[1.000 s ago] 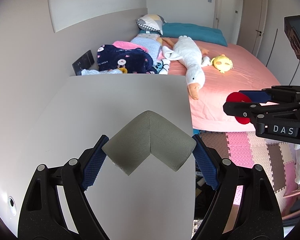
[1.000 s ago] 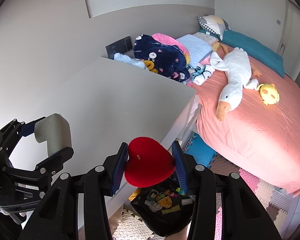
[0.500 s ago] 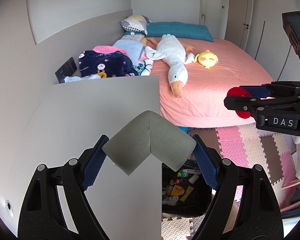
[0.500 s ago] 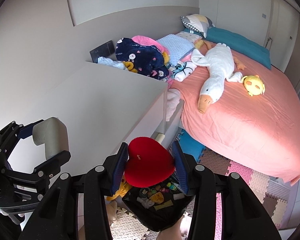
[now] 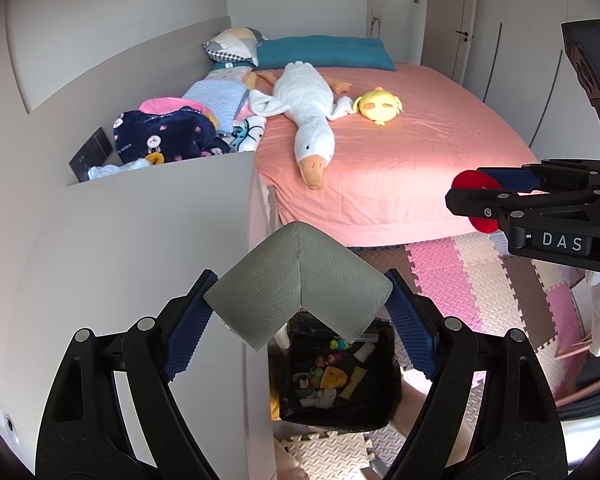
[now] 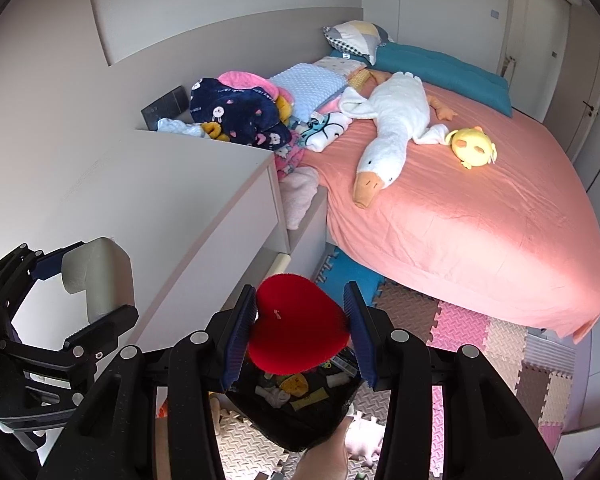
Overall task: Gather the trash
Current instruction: 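Lift and carry the corner guard and red heart over the black bin with both tools, then open both tools to drop the corner guard and red heart into the bin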
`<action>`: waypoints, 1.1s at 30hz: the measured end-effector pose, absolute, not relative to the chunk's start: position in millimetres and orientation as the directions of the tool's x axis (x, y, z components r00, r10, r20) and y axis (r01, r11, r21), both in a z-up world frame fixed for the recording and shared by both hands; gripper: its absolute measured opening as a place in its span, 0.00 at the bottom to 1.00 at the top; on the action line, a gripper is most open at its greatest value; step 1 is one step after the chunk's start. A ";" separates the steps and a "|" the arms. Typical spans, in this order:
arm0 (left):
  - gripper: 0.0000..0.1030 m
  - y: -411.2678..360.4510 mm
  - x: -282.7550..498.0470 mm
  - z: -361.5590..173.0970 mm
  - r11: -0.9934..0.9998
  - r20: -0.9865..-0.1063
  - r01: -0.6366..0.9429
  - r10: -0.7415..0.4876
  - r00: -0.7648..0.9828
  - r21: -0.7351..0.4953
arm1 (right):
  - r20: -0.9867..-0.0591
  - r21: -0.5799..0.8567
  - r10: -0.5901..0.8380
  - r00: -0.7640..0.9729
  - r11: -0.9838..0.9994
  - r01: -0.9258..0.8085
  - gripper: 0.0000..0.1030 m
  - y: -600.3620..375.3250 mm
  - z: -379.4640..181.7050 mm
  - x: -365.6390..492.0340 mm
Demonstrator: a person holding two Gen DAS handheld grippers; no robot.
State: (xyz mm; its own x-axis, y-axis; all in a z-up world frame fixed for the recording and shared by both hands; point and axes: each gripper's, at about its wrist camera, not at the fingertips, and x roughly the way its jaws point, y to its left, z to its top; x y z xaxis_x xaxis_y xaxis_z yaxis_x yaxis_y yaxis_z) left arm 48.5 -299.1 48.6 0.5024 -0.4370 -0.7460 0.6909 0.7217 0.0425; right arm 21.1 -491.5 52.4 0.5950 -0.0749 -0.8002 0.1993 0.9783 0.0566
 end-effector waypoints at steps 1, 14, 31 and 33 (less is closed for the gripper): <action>0.78 -303.4 45.9 47.8 0.716 -0.747 0.696 -0.439 0.499 0.043 | -0.801 0.056 -0.079 0.594 0.977 0.206 0.45 -495.3 51.4 17.6; 0.78 -349.9 20.4 36.7 0.657 -0.766 0.753 -0.464 0.444 0.039 | -0.817 0.059 -0.119 0.564 0.956 0.287 0.45 -539.3 35.3 -14.1; 0.78 -366.9 12.4 27.5 0.635 -0.779 0.772 -0.465 0.420 0.037 | -0.828 0.064 -0.118 0.548 0.952 0.300 0.45 -549.7 25.9 -17.6; 0.78 -367.2 12.0 25.5 0.634 -0.781 0.772 -0.464 0.419 0.037 | -0.828 0.063 -0.117 0.549 0.952 0.299 0.45 -548.8 25.6 -17.8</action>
State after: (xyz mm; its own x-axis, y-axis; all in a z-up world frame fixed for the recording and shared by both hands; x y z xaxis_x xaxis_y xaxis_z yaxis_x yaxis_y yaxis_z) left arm 12.0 -367.2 25.5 0.4187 -0.4641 -0.7806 0.7722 0.6343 0.0371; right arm -17.8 -548.8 25.6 0.5487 -0.1174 -0.8278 0.2991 0.9521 0.0632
